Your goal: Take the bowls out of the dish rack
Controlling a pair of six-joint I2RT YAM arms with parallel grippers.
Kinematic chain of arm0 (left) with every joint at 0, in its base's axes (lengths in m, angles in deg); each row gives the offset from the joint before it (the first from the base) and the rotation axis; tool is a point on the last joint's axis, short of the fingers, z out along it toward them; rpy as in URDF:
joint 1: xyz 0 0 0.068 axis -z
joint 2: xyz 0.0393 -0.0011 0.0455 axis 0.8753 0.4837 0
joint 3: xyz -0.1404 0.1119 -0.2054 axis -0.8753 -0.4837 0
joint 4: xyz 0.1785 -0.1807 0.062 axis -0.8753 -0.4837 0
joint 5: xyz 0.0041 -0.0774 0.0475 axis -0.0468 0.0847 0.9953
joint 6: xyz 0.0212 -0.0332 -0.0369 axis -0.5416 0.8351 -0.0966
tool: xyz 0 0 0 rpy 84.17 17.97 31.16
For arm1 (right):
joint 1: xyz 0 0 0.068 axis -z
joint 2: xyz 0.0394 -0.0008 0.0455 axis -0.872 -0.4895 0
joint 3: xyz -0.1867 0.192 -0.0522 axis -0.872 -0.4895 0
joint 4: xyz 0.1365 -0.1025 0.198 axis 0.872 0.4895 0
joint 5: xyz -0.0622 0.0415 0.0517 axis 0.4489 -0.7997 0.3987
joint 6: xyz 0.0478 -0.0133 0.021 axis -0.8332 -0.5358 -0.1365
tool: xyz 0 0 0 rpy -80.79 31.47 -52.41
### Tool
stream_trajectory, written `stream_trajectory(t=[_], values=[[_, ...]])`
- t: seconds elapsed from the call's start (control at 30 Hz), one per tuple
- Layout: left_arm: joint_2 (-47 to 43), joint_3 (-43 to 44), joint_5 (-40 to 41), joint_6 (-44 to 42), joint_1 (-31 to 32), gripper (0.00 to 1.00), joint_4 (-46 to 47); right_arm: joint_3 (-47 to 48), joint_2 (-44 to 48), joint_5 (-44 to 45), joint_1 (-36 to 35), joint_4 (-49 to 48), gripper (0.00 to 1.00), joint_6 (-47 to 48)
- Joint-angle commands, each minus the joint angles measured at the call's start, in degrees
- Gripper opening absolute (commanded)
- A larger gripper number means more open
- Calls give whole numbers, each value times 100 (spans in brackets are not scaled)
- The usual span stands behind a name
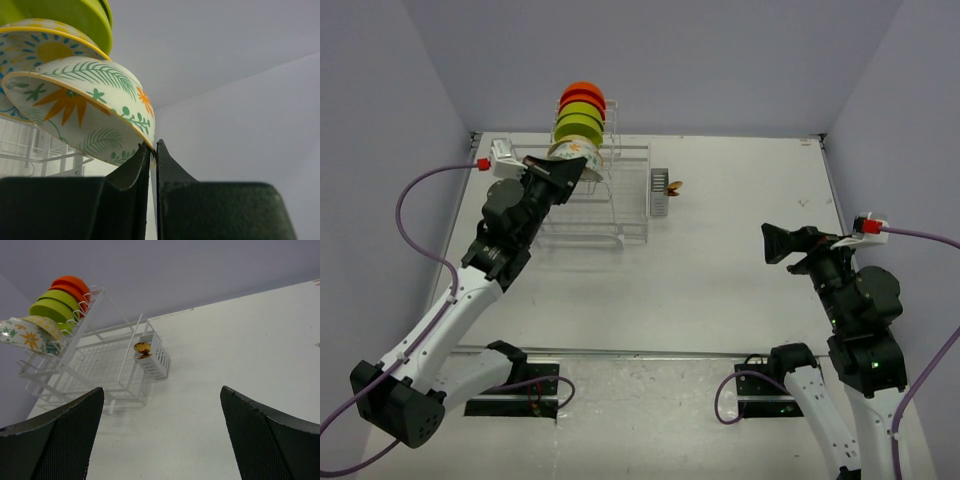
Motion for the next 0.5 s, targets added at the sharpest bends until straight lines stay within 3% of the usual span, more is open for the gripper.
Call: stream_trajectory(t=[0.0,0.47], values=[[-275,76,-137,-153,67,0,793,130,-2,98,-8,-186,99,8],[-583,-266,-401,-381,93,0,714,165,-46,97,-17,-133,99,-1]])
